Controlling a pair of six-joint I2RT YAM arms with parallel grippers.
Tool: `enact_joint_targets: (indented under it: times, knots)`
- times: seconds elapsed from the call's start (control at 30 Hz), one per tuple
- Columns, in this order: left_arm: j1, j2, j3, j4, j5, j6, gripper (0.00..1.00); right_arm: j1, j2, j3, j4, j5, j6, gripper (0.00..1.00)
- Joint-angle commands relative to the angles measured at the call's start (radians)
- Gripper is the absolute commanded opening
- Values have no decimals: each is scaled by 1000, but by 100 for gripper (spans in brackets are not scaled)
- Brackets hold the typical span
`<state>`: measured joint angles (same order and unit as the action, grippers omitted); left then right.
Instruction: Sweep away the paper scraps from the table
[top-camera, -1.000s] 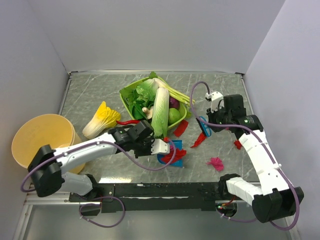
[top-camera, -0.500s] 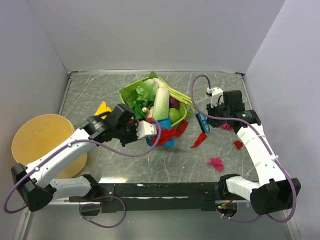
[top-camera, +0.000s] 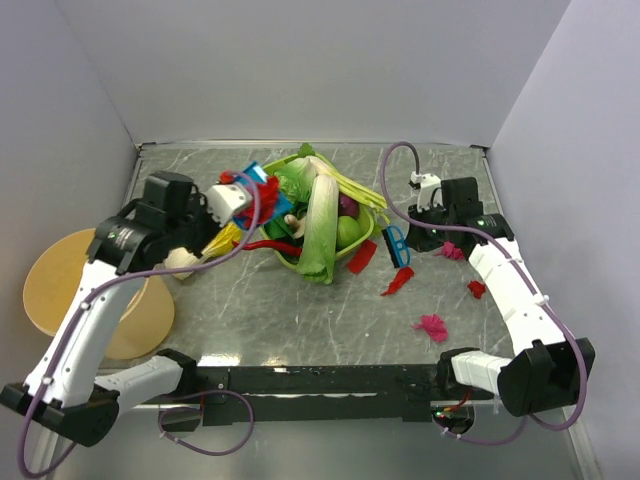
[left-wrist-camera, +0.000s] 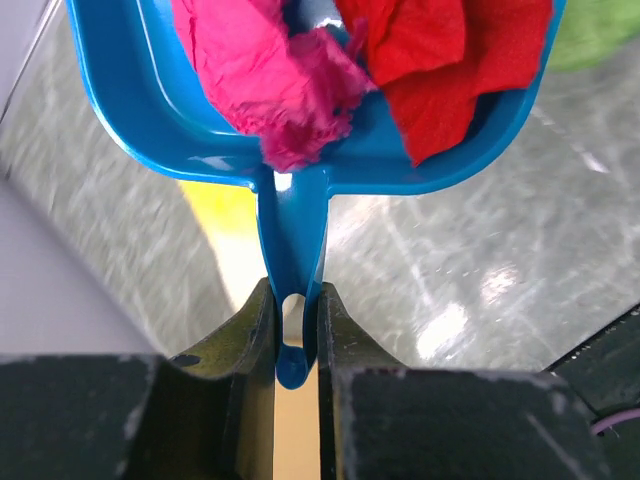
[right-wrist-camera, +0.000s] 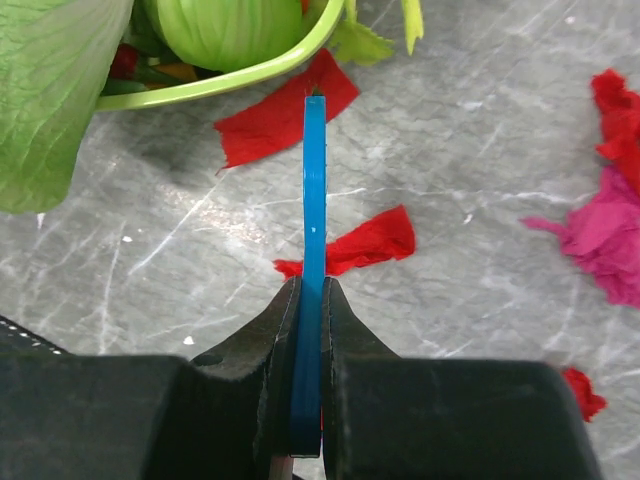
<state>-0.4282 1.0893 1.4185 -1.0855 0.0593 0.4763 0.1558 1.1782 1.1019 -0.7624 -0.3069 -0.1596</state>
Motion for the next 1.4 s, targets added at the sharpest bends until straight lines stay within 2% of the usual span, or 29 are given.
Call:
enact_joint_targets:
  times: [0.0,0.4,0.67,1.0,1.37]
  knots:
    - [100,-63,37,-60,-84,-36,1,-13,20,41,37,-40,51,0]
    - [452,-183,51,-67,-154,-90,1,-15,109,53,35,-92,75,0]
    - [609,-255,28,-77,-260,-99,1,-15,181,95,25,-113,86,0]
    - [717,-304,16,-151,-495,-79,1,-16,288,165,-9,-127,88,0]
    - [724,-373,-75,-260,-667,-15,1,-10,389,237,-15,-152,120,0]
